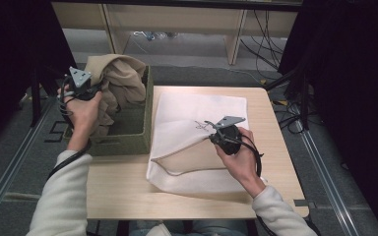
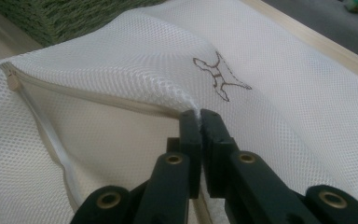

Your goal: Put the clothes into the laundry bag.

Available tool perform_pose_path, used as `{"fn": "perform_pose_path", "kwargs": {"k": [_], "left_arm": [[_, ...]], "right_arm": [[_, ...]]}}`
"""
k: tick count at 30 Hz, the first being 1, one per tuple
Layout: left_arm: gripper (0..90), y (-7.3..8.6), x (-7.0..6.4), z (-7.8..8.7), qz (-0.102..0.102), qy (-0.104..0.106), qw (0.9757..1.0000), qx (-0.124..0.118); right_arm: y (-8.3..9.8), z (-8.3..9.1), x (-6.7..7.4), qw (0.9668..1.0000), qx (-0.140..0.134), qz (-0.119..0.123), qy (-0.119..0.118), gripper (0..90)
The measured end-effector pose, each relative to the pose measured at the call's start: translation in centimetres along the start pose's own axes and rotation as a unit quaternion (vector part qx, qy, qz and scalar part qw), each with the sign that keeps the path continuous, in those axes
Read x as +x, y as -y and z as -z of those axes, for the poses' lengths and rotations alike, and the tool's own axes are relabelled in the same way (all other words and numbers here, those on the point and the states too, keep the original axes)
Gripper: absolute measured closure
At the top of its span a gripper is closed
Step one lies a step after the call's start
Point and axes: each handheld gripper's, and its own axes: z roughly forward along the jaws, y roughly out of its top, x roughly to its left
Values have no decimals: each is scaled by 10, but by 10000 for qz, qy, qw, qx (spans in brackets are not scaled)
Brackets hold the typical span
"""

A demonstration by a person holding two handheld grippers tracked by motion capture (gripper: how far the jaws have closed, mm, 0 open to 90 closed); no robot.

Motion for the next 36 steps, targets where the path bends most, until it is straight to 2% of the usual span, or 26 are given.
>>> {"fn": "perform_pose_path", "kwargs": {"k": [11, 17, 23, 28, 36], "left_arm": [[802, -12, 0, 14, -3, 29, 9995, -305], [802, -21, -2, 27, -63, 47, 9986, -518], [802, -28, -2, 40, -24, 111, 9976, -685], [802, -31, -1, 49, -22, 141, 9973, -727], [802, -32, -3, 62, -39, 184, 9965, -820]], "right_arm": [[0, 0, 1, 10000, 35, -35, -17, 888], [0, 0, 0, 10000, 20, 4, -18, 888], [0, 0, 1, 10000, 26, -23, -4, 889], [0, -1, 0, 10000, 12, 50, -8, 889], [0, -1, 1, 10000, 2, 7, 5, 888]]}}
